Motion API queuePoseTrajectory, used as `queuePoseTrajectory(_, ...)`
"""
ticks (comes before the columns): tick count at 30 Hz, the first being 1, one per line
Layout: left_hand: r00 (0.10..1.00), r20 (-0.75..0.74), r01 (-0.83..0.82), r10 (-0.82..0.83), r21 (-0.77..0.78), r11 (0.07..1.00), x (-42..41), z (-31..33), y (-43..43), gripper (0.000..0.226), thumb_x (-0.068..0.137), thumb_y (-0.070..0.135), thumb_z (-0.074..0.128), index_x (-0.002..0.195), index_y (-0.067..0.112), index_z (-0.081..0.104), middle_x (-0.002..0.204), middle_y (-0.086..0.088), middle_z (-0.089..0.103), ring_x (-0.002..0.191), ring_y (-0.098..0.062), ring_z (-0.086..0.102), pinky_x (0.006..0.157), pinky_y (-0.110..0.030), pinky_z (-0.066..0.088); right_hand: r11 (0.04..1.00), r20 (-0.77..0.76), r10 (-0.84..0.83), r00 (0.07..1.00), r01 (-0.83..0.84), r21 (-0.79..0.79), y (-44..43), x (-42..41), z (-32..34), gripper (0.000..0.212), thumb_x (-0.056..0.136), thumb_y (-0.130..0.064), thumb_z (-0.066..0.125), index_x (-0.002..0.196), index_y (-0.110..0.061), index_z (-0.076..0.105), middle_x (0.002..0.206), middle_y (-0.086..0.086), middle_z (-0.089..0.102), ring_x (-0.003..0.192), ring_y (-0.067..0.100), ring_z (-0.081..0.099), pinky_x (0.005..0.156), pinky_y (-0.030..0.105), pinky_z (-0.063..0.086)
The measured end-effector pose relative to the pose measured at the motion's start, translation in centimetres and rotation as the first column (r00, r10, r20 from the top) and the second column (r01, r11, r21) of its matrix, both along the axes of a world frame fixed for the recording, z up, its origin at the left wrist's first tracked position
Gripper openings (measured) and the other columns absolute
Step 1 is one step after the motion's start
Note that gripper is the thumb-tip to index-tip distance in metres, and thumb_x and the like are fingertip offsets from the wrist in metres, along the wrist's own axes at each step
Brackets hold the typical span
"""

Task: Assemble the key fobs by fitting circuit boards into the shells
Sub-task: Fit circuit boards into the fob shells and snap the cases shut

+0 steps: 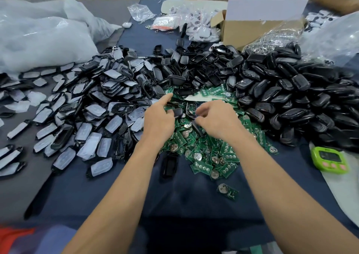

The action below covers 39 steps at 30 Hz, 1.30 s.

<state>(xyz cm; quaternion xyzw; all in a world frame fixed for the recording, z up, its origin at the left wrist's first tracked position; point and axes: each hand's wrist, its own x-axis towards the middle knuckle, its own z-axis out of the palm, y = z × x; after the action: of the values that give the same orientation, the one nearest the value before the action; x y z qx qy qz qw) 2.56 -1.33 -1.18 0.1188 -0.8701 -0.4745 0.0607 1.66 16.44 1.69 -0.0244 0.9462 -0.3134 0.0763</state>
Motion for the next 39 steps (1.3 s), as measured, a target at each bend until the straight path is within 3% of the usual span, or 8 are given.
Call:
queuePoseTrajectory(3,0.996,-0.032,0.078,-0.084,-0.160,0.984,-1.2,0.6,0.4,0.055,0.100,0.004,0.053,0.148,0.030,0.056,0.147,0.004,0.058,0.088,-0.011,0.065,0.080,-0.030,0.049,0.980,0.043,0.081,0.996,-0.087,0.180,-1.4,-1.0,0.0,0.022,0.093,-0.018,0.070,0.112,-0.025,0.077,0.108,0.002,0.077,0.094,0.022,0.070,0.089,0.038,0.060)
queuePoseTrajectory(6,0.986,-0.083,0.110,-0.146,-0.338,0.935,-2.8,1.3,0.4,0.043,0.099,0.005,0.052,0.135,0.023,0.069,0.145,0.000,0.062,0.137,-0.019,0.050,0.114,-0.033,0.038,0.977,0.060,0.121,0.991,-0.130,0.167,-1.3,-1.5,0.9,0.037,0.092,0.001,0.062,0.115,-0.023,0.077,0.110,0.004,0.076,0.090,0.022,0.071,0.088,0.041,0.062)
queuePoseTrajectory(12,0.943,0.078,0.293,-0.322,-0.654,0.698,-4.4,1.0,-0.7,0.032,0.106,0.027,0.053,0.132,0.030,0.071,0.134,-0.003,0.071,0.119,-0.026,0.064,0.096,-0.038,0.049,0.838,0.201,0.233,0.951,-0.302,0.455,1.3,-2.5,2.4,0.035,0.086,-0.004,0.068,0.115,-0.023,0.073,0.111,0.004,0.071,0.097,0.027,0.069,0.089,0.042,0.061)
queuePoseTrajectory(16,0.977,-0.016,0.174,-0.212,-0.512,0.841,-5.5,0.0,-0.9,0.034,0.100,0.029,0.067,0.134,0.034,0.070,0.125,0.003,0.074,0.114,-0.022,0.064,0.088,-0.026,0.043,0.747,0.260,0.343,0.903,-0.430,0.507,1.2,-4.1,2.5,0.023,0.081,-0.009,0.082,0.095,-0.024,0.071,0.087,-0.009,0.063,0.075,0.013,0.063,0.056,0.020,0.050)
queuePoseTrajectory(24,0.945,-0.211,0.163,-0.250,-0.361,0.918,-4.5,-2.0,0.2,0.052,0.095,0.003,0.070,0.139,0.030,0.063,0.100,0.017,0.056,0.095,-0.008,0.052,0.085,-0.025,0.042,0.980,0.072,0.115,0.991,-0.101,-0.173,4.0,-4.4,-1.1,0.022,0.073,-0.009,0.092,0.071,-0.027,0.080,0.071,-0.006,0.077,0.067,0.010,0.070,0.068,0.036,0.060)
queuePoseTrajectory(31,0.933,-0.359,-0.020,-0.011,-0.083,0.996,-3.7,-1.1,0.4,0.028,0.086,0.016,0.083,0.105,0.037,0.082,0.081,0.036,0.064,0.076,0.013,0.068,0.078,-0.001,0.049,0.799,-0.153,-0.169,0.974,0.045,-0.599,3.6,-3.5,-2.6,0.017,0.073,-0.009,0.090,0.071,-0.024,0.082,0.065,0.004,0.076,0.057,0.019,0.072,0.058,0.028,0.059)
queuePoseTrajectory(35,0.942,-0.336,0.033,-0.015,0.050,0.998,-2.8,-1.1,0.5,0.028,0.087,0.024,0.084,0.082,0.051,0.078,0.071,0.024,0.074,0.042,-0.007,0.066,0.047,-0.011,0.049,0.581,-0.016,-0.252,0.968,0.138,-0.802,1.9,-3.0,-3.2,0.019,0.090,-0.005,0.076,0.073,-0.014,0.075,0.066,0.008,0.073,0.054,0.019,0.070,0.046,0.021,0.047)
queuePoseTrajectory(39,0.959,-0.283,0.077,-0.006,0.242,0.967,-3.4,-0.9,0.6,0.025,0.093,0.025,0.078,0.090,0.049,0.080,0.071,0.008,0.078,0.045,-0.016,0.069,0.044,-0.016,0.047,0.558,-0.014,-0.198,0.980,0.101,-0.824,1.0,-3.0,-3.2,0.020,0.095,-0.008,0.070,0.077,-0.015,0.071,0.059,0.012,0.067,0.037,0.015,0.048,0.038,0.021,0.038)
